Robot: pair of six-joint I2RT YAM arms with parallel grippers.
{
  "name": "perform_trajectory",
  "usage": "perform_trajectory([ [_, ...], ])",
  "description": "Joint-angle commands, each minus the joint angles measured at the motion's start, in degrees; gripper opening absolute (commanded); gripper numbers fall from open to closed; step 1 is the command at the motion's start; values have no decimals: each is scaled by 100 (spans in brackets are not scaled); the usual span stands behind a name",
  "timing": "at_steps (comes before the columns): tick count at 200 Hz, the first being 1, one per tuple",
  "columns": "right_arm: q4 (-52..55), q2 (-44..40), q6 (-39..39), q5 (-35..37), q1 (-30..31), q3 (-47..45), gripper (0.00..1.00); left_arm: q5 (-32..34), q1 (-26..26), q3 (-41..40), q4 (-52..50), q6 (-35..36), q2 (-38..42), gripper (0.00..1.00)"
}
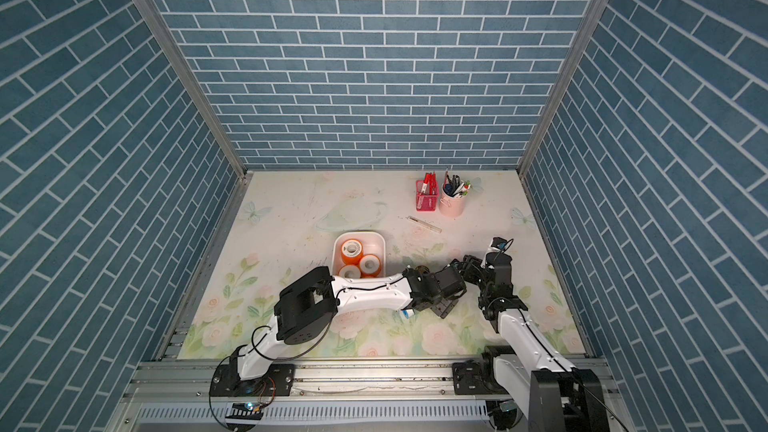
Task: Put the sealing tape into the storage box
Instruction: Pick up the sealing tape at the center of the board, then place the sealing tape in the storage box.
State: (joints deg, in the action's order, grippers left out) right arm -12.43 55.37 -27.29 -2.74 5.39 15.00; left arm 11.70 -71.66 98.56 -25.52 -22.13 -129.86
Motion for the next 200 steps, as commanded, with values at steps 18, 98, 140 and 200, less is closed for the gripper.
perform_trajectory([
  [18, -105, -35, -128, -69, 15, -59, 64, -42, -94, 87, -85, 86, -38, 72],
  [98, -100, -52, -128, -68, 15, -59, 64, 154, -199, -443, -85, -107, 822, 69],
  [140, -100, -53, -128, -75, 17, -59, 64, 511, -206, -1164, 66, -322, 1786, 69],
  [200, -110, -53, -123, -87, 19, -68, 64, 1121, 352, -2327, -374, -983, 3184, 69],
])
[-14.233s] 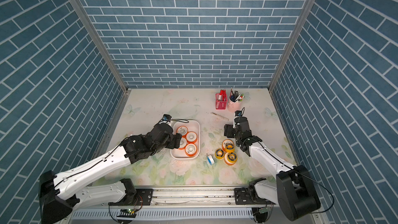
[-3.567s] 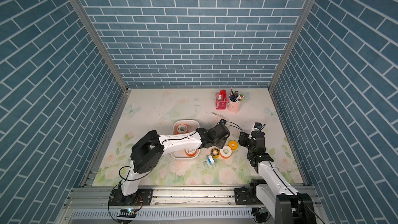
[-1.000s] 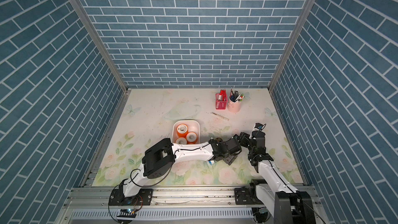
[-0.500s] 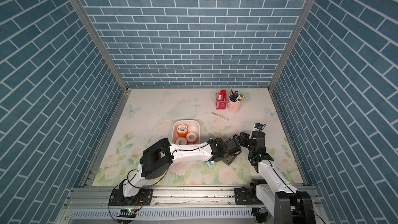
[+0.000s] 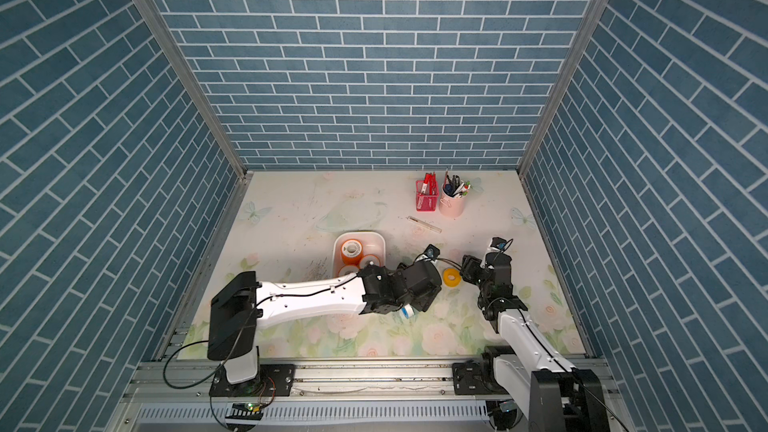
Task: Put the sealing tape into the storage box
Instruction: Place the sealing tape in the storage box.
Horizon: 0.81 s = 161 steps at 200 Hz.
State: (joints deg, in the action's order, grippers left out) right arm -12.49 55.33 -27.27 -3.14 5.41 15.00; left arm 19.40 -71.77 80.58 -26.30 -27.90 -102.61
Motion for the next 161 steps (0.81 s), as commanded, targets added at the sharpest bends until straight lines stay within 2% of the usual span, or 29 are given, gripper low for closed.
perform_trajectory([
  [1, -104, -44, -123, -47, 19, -68, 64, 344, 382, -562, -291, -416, 486, 69],
  [32, -120, 1, -125, -65, 15, -59, 64, 269, 925, -1283, -183, -661, 1029, 65],
  [74, -129, 16, -125, -82, 20, -59, 64, 26, 1513, -1716, 98, -787, 998, 65],
  [161, -158, 73, -123, -82, 15, -59, 64, -202, 1868, -1564, 502, -709, 235, 65],
])
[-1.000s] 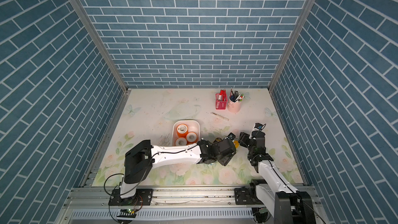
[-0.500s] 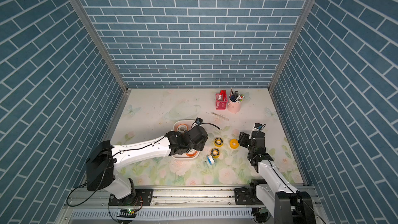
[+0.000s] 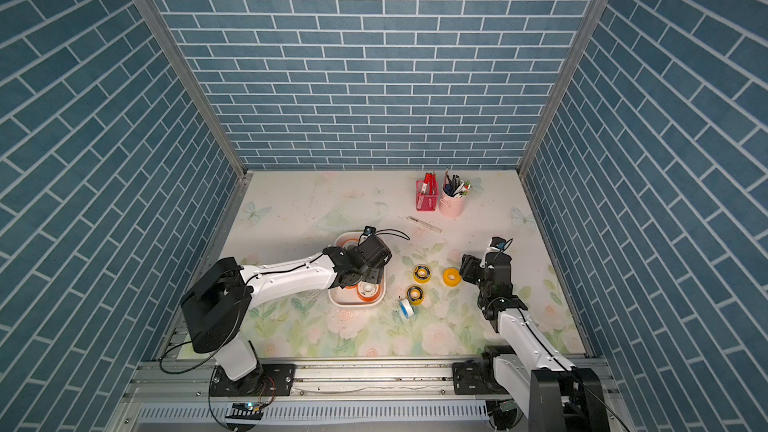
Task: Put the sealing tape into the storage box
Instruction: Place the sealing tape in the storage box.
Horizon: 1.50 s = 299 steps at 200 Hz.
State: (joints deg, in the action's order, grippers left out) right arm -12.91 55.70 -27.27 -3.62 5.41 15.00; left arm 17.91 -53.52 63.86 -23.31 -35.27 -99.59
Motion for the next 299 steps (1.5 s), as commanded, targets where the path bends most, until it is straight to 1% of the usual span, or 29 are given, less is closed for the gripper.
perform_trajectory([
  [1, -116, 32, -126, -34, 18, -59, 64, -57, 43, 113, 204, 28, -73, 65],
  [65, -127, 20, -132, -34, 21, -67, 64, 163, 106, 209, 265, 19, -326, 65],
  [123, -127, 20, -130, -34, 21, -68, 64, 167, 113, 238, 303, 20, -388, 66],
  [177, -141, 4, -130, -34, 21, -77, 64, 294, 113, 207, 204, -50, -389, 75],
  [231, -128, -22, -133, -35, 21, -85, 64, 222, 106, 128, 178, -120, -299, 83],
  [299, -128, -42, -130, -34, 13, -94, 64, 308, -39, 39, 44, -268, -19, 83],
])
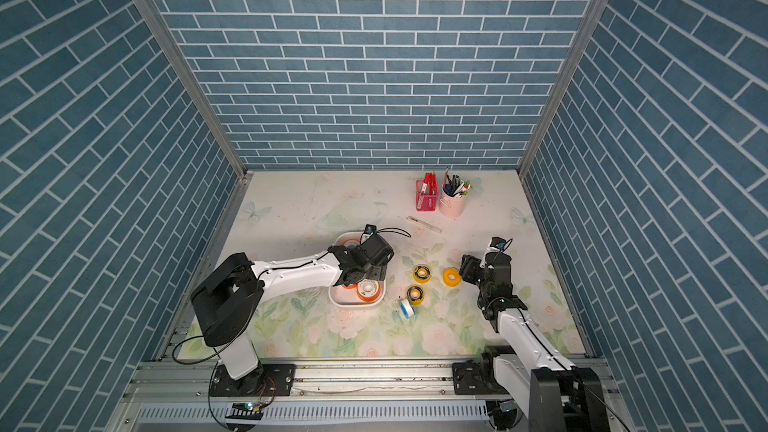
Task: Put the sealing tape into the storage box
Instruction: Place the sealing tape in the storage box, then pick up the sealing tape at the center of the board.
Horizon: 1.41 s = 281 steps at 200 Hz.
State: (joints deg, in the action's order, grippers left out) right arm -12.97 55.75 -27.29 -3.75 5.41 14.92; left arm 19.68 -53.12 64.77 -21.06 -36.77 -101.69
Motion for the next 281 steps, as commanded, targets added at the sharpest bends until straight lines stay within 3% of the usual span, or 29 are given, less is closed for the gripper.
perform_trajectory([
  [1, -124, -46, -128, -21, 17, -85, 64, 136, -85, -53, -189, -123, 196, 83],
  [74, -118, -29, -125, -188, 16, -69, 64, 398, -183, -87, -440, -208, 634, 79],
  [137, 65, 46, -80, -408, 69, 176, 66, 684, -64, -457, -1188, 49, 2305, 79],
  [187, 1034, 334, 373, -91, 693, 1033, 72, 417, 575, -1245, -1479, 304, 3853, 81],
  [237, 1738, 833, 591, 223, 1169, 1494, 77, 253, 911, -1804, -1330, 599, 4785, 82],
  [281, 1959, 1334, 652, 578, 1368, 1485, 80, 306, 918, -1881, -1203, 656, 4922, 84],
])
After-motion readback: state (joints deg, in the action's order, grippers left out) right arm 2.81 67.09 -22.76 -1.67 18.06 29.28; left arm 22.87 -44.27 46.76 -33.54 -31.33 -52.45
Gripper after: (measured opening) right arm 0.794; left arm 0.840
